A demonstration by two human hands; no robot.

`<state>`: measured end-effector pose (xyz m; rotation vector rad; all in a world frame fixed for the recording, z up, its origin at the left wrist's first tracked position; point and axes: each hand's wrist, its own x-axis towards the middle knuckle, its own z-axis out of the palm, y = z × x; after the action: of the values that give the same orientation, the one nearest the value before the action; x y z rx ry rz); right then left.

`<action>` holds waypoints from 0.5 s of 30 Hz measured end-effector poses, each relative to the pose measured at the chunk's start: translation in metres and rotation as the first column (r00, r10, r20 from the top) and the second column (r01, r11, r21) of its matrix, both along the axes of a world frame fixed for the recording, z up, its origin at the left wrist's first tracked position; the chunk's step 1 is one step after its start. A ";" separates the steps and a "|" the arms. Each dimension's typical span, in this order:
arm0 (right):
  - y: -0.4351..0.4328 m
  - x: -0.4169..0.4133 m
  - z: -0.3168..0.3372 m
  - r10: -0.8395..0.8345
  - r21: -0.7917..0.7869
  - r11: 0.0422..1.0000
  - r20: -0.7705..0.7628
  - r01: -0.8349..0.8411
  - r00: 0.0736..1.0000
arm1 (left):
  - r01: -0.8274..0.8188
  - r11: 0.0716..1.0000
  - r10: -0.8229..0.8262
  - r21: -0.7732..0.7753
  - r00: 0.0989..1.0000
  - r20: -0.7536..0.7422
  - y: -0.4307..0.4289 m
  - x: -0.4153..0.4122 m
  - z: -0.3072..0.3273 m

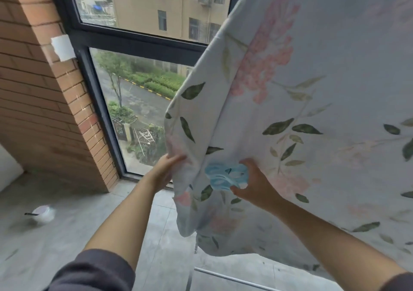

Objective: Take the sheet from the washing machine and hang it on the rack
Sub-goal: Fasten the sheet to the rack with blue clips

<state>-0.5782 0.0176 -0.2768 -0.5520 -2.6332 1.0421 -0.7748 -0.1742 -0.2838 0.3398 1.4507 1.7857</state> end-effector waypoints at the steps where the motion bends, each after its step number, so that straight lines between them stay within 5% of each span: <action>1: -0.003 -0.004 0.007 -0.016 0.014 1.000 -0.012 0.016 1.000 | 0.015 0.993 -0.019 0.115 0.999 0.027 0.002 -0.007 0.015; 5: -0.016 -0.031 0.038 0.038 0.149 0.989 -0.150 -0.016 0.988 | 0.012 0.890 -0.023 0.456 1.000 0.018 -0.003 -0.035 0.088; 10: -0.024 -0.048 0.077 0.048 0.142 0.990 -0.232 -0.015 0.972 | -0.160 0.792 0.181 0.589 0.983 0.024 -0.033 -0.062 0.188; 12: -0.026 -0.053 0.093 0.060 0.174 0.985 -0.273 -0.012 0.960 | -0.167 0.830 0.191 0.533 0.981 0.009 -0.047 -0.068 0.227; 15: -0.029 -0.056 0.115 0.065 0.167 0.986 -0.294 -0.016 0.953 | -0.073 0.982 0.083 0.176 0.995 -0.052 -0.063 -0.073 0.271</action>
<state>-0.6337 -0.0119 -0.1620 -0.2796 -2.4385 0.8363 -0.8478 -0.2376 -0.0128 0.4340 1.3682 1.9869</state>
